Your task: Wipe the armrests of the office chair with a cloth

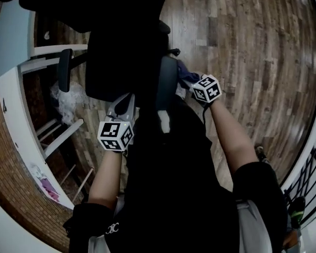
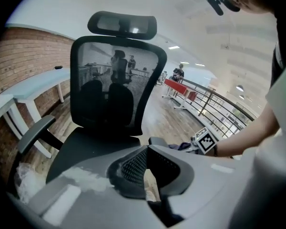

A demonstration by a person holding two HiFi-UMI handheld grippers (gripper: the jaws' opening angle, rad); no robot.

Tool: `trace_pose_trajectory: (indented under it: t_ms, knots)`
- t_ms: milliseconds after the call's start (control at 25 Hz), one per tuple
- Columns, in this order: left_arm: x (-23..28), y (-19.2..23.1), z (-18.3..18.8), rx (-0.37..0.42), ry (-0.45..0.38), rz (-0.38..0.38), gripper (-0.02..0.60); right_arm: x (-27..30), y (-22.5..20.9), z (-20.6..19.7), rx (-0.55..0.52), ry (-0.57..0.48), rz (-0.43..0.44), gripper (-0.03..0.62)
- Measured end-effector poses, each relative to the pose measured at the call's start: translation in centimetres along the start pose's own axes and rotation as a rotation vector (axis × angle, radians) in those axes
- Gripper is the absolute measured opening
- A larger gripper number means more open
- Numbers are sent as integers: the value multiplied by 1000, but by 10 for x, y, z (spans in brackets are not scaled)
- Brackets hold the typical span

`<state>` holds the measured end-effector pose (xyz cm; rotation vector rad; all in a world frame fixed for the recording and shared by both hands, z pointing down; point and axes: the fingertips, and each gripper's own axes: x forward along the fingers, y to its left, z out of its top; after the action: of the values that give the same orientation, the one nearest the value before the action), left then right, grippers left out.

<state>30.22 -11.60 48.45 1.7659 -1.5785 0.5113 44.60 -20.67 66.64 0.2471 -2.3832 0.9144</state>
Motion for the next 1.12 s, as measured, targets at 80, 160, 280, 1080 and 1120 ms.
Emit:
trace_pose_trajectory:
  t_ms: [80,160,280,1080,1120]
  knots:
    - [-12,14,4,-31,-24,29,6,-23,-1,29,-37,-65,-45,44]
    - [-28,30,6,-78,-59,69,6,-40,13,65,-137,-112,-55,44]
    - [-60,55,2,-158,-131,144,6,-45,57,122,-299,-160,-9,44]
    - [-290,247,-96,-336,-350,316,6,104,394,175,-389,-171,104,46]
    - [-297,254,-105,-334,-350,303,6,112,404,171,-382,-173,91,45]
